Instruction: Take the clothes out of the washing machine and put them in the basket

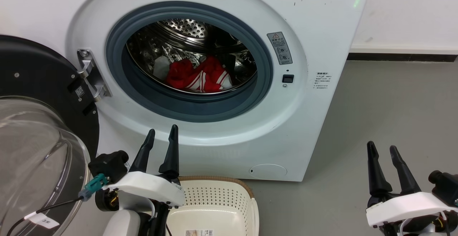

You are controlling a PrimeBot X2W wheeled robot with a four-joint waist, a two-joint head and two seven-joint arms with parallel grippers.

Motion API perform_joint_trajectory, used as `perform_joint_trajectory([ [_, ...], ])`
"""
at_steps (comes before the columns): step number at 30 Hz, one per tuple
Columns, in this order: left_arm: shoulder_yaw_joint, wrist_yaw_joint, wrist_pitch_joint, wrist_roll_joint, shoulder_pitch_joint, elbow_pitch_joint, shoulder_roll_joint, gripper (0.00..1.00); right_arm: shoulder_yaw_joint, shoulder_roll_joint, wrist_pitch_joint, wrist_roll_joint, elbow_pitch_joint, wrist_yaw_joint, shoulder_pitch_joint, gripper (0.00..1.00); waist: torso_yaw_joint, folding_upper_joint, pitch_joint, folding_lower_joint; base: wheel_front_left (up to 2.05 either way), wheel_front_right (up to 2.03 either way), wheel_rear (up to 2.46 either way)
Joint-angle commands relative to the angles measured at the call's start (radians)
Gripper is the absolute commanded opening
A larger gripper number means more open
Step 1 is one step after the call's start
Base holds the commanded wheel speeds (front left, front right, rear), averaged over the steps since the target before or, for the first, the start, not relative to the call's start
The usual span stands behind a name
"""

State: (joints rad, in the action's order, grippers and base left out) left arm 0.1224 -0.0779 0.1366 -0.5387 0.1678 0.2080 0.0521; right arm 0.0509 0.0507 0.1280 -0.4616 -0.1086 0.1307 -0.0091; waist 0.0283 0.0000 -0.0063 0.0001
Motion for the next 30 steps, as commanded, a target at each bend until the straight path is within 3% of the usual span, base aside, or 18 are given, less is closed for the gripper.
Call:
perform_joint_trajectory([
  [1,0.006,0.006,0.011,0.035,0.022,-0.002,0.005,1.00,-0.002,0.000,0.009,0.036,0.009,0.000,0.005,1.00,0.001,0.0000,-0.001,-0.0001,0.00,0.00,0.00],
  [30,0.042,0.042,0.077,0.301,0.052,0.041,0.013,1.00,0.014,0.000,0.019,0.305,0.023,0.000,0.026,1.00,0.016,0.0000,0.002,-0.0001,0.00,0.00,0.00],
])
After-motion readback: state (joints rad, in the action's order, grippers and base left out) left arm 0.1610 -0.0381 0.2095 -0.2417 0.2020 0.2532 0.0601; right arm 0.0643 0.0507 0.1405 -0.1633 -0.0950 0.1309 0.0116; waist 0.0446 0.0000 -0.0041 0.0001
